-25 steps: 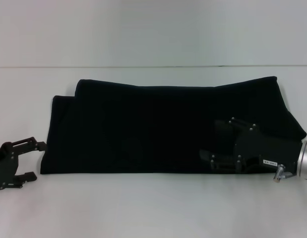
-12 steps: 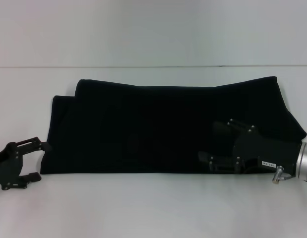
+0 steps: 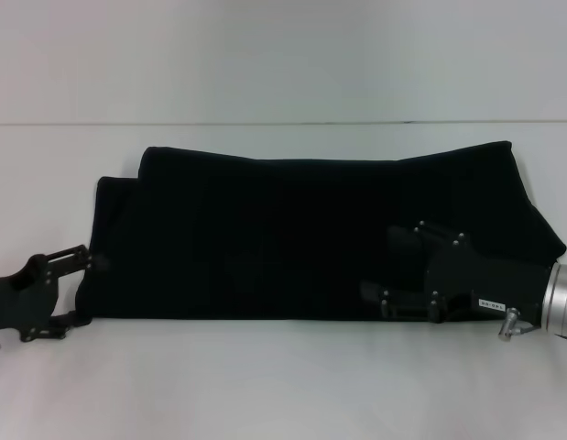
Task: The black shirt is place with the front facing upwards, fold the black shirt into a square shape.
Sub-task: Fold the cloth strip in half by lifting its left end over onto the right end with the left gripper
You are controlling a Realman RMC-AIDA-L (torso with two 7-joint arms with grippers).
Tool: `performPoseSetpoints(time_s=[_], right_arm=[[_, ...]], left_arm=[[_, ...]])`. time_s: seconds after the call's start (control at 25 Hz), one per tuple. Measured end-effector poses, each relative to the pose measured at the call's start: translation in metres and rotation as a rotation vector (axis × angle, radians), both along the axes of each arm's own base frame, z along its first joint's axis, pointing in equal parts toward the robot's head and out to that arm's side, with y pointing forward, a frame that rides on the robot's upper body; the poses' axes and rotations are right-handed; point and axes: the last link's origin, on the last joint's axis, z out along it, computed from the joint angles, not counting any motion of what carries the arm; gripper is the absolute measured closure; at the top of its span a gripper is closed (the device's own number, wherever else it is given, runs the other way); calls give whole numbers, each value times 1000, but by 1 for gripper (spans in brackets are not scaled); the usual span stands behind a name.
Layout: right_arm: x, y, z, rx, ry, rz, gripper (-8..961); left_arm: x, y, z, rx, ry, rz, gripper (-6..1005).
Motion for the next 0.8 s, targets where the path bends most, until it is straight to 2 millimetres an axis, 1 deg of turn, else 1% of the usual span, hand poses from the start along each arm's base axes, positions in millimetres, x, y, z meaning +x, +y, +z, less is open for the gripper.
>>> performPoseSetpoints(time_s=[0.16, 0.44, 0.8], right_arm=[[-1, 0, -1, -5, 4, 2, 6], [-2, 0, -1, -8, 7, 6, 6], [-2, -1, -1, -15, 9, 7, 7]], left_arm=[[7, 8, -6, -5, -4, -7, 96], [13, 19, -5, -2, 4, -20, 101], [10, 21, -7, -5, 54, -19, 244]])
